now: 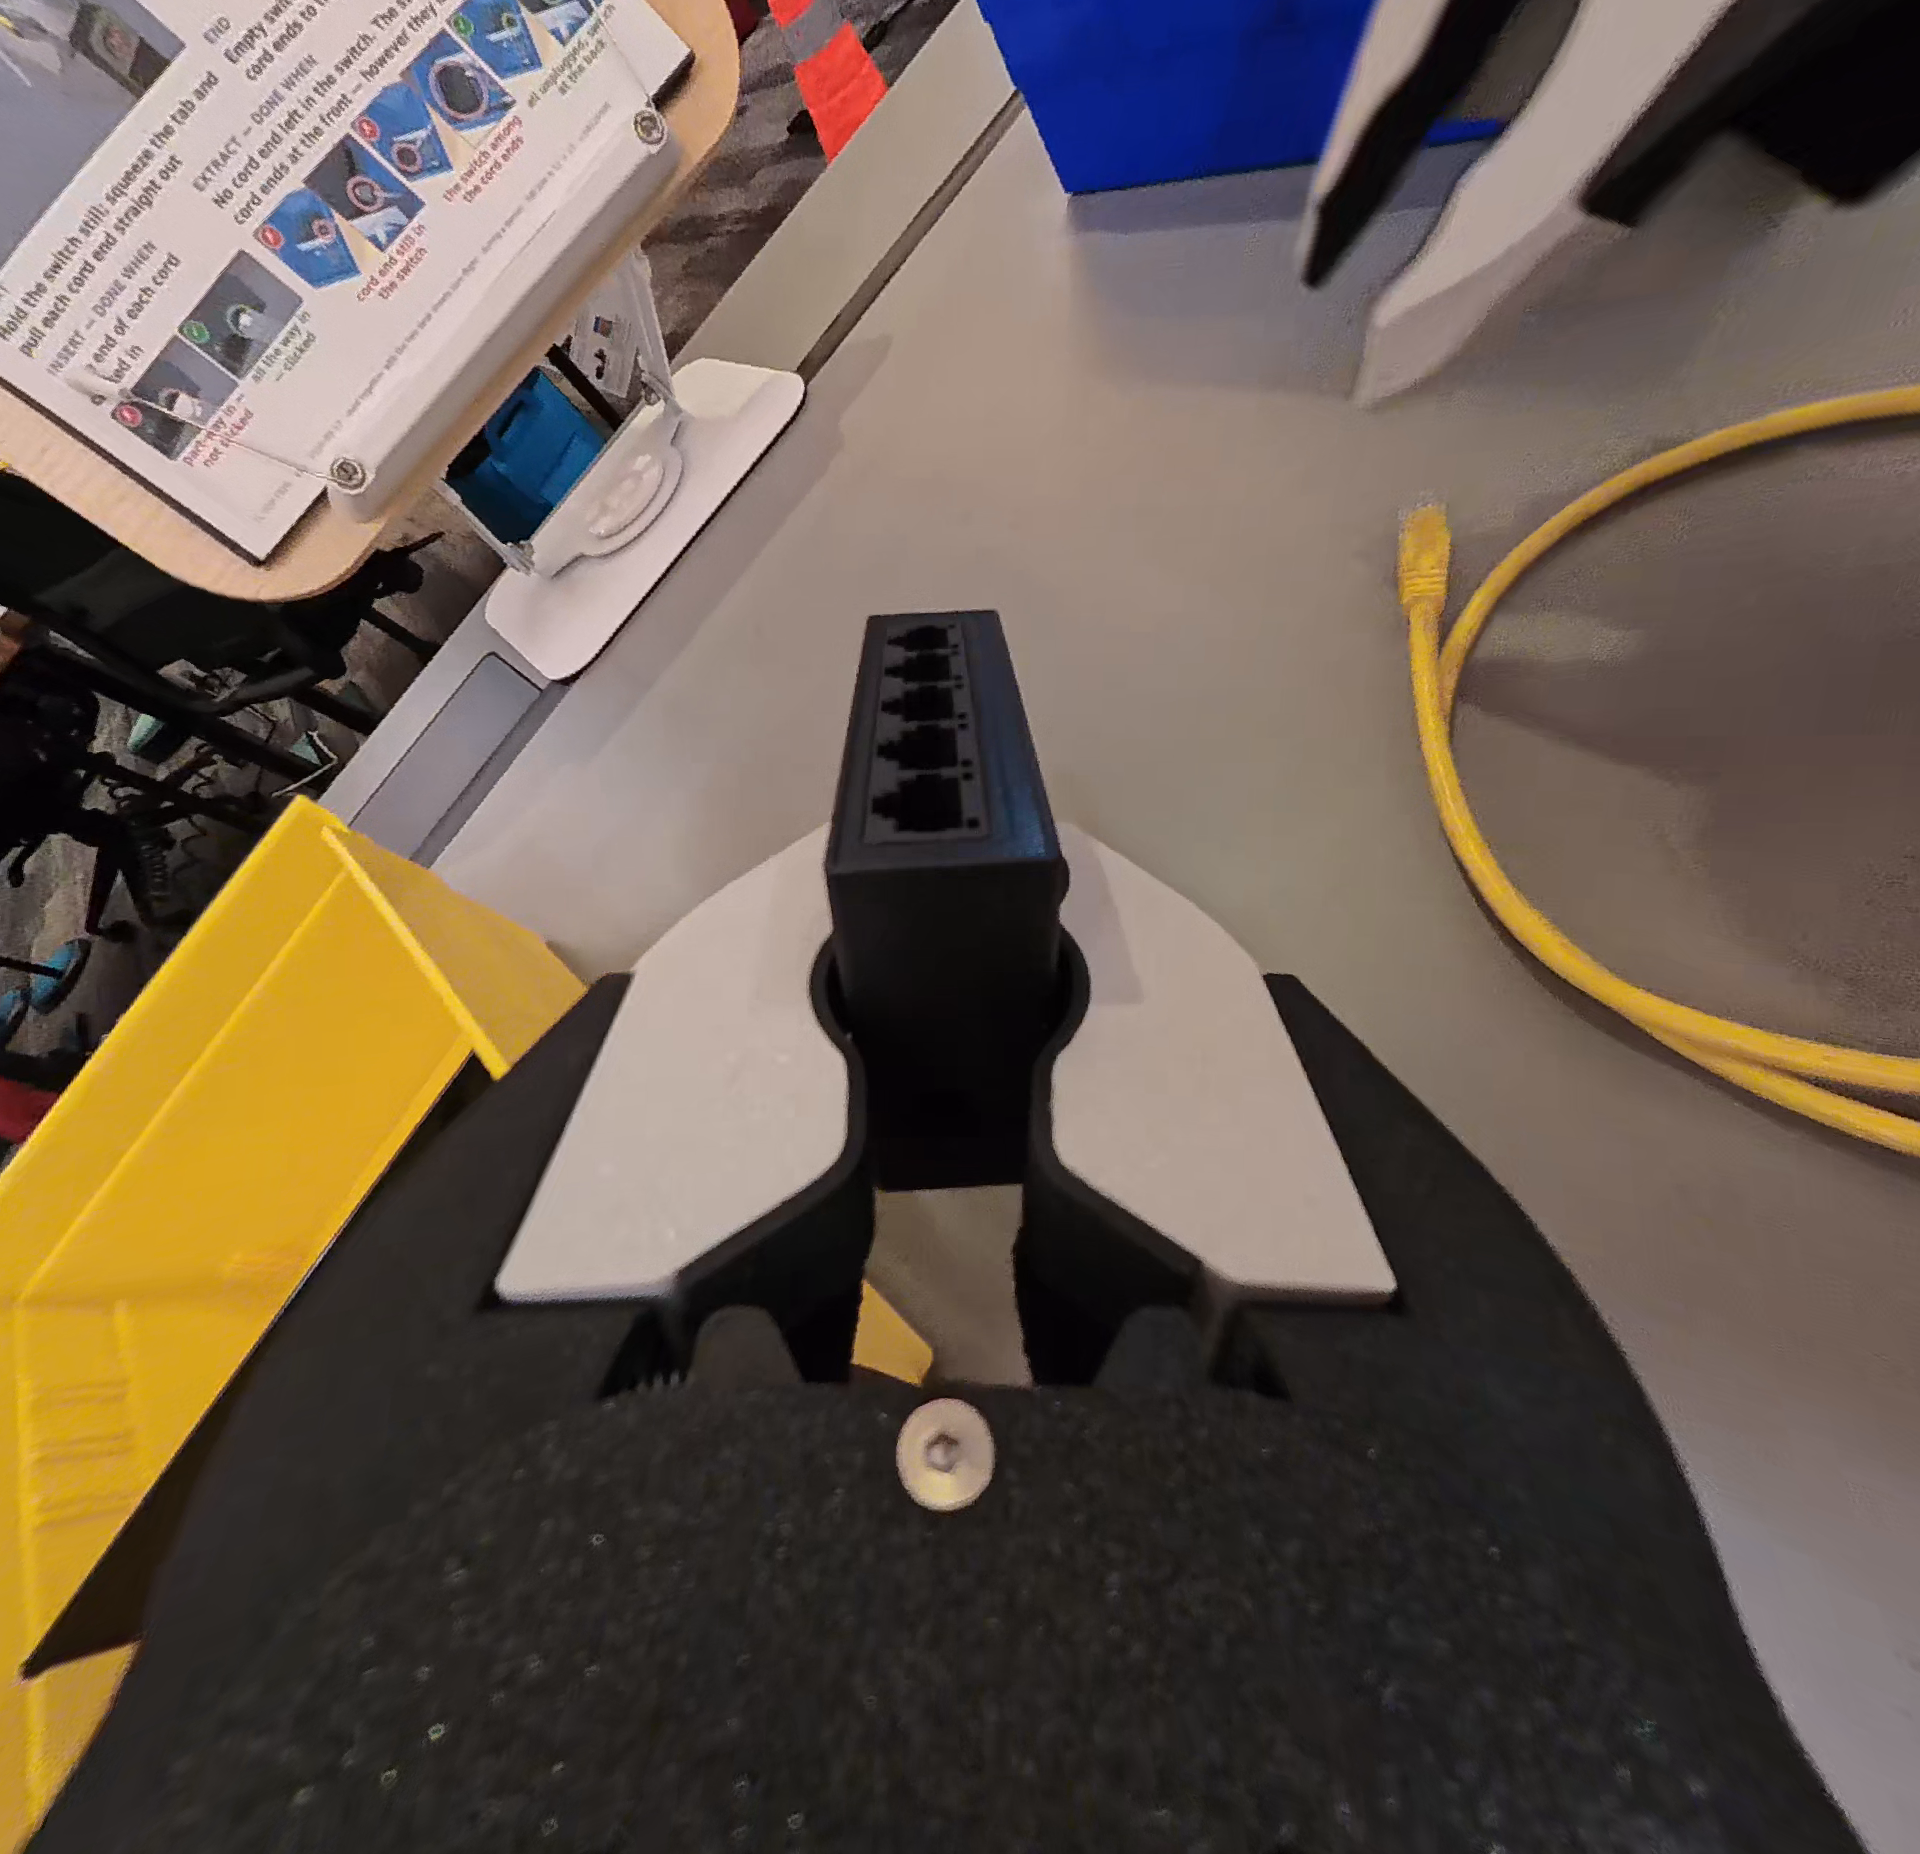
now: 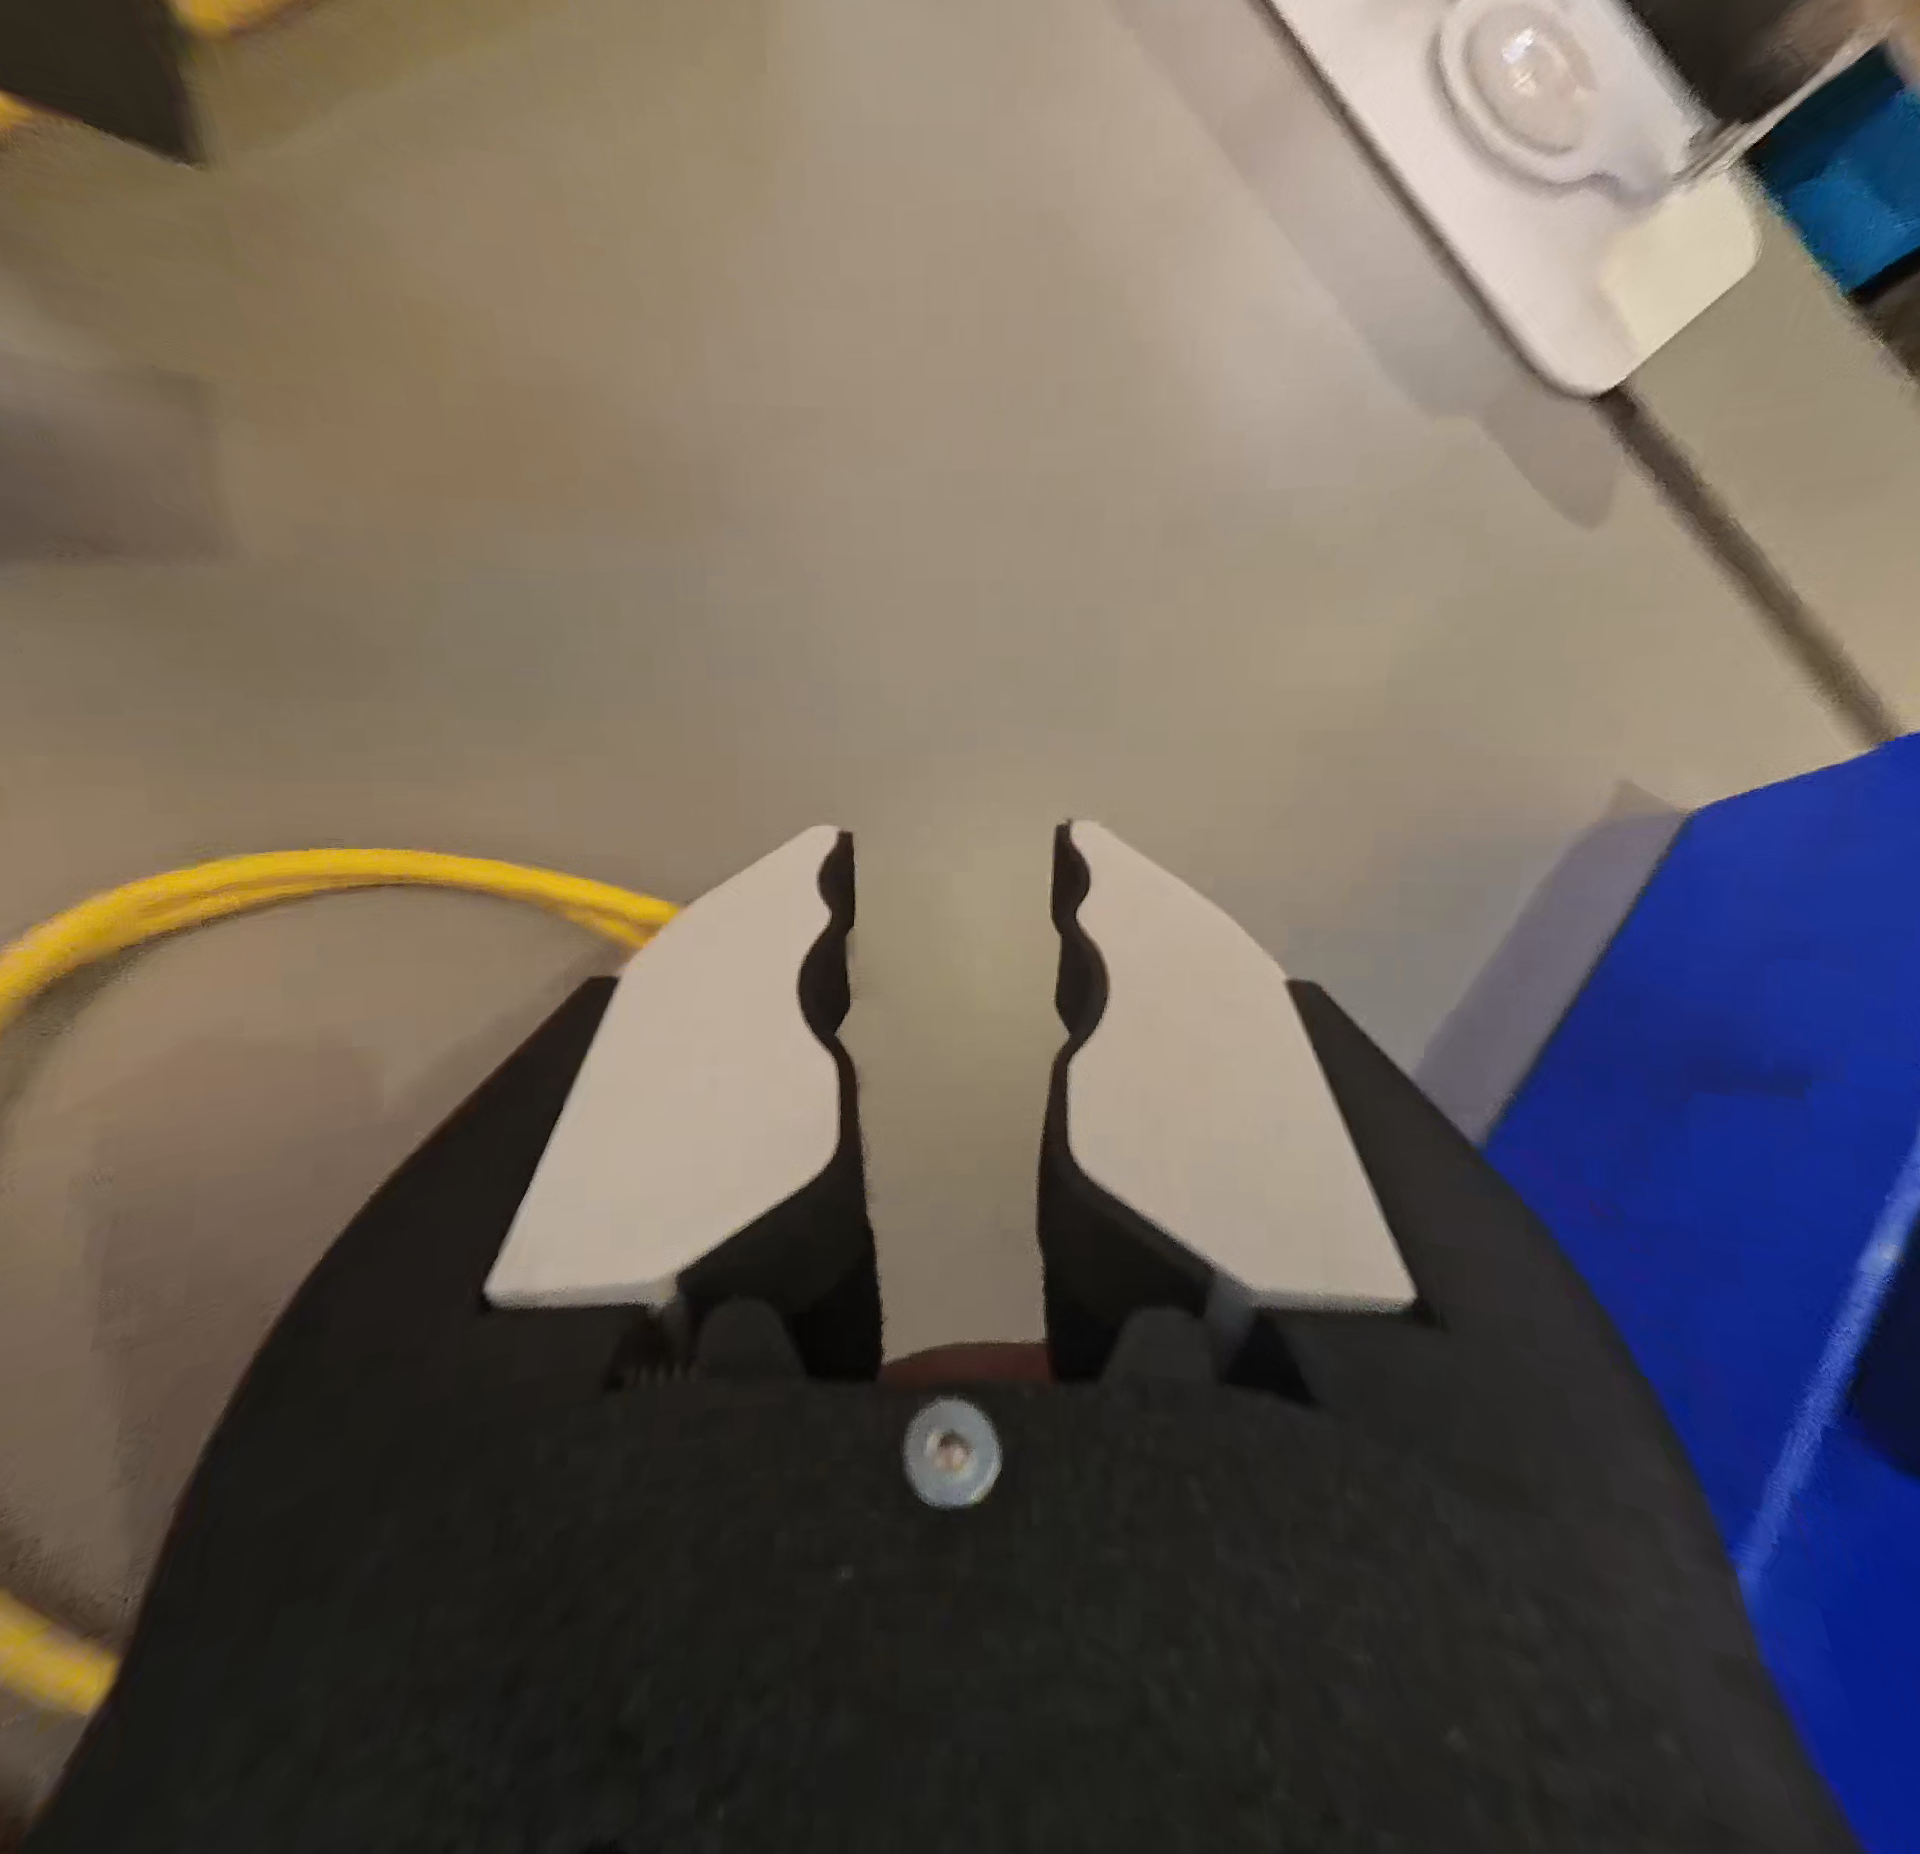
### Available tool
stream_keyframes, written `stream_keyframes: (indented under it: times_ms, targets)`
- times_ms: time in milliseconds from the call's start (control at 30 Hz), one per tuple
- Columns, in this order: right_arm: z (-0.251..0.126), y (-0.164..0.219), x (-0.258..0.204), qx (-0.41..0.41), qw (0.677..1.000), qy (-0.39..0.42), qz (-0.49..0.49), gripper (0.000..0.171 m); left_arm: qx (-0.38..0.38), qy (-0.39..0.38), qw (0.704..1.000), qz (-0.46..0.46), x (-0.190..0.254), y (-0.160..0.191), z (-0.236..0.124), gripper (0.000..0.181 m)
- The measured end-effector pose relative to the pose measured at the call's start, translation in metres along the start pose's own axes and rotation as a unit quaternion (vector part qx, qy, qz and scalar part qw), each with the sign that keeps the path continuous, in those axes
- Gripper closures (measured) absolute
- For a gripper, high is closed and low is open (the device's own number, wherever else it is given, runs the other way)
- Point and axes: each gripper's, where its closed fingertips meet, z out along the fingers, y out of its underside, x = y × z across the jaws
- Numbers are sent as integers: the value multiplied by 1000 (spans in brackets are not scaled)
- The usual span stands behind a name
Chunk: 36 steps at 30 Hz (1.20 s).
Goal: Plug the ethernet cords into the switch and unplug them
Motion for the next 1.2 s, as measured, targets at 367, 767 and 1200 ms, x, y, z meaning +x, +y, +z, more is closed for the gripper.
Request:
stream_keyframes:
  times_ms: [367,767,1200]
  targets:
    - [13,22,-123,-16,961,-32,273,110,-5,29,999,-34,8,3,1,152]
    - [69,6,-61,-56,984,22,165,128,3,20,999,-50,-3,-2,-6,152]
    - [91,-18,-54,-56,995,-64,-54,166,-14,-8,998,-68,-16,11,-16,151]
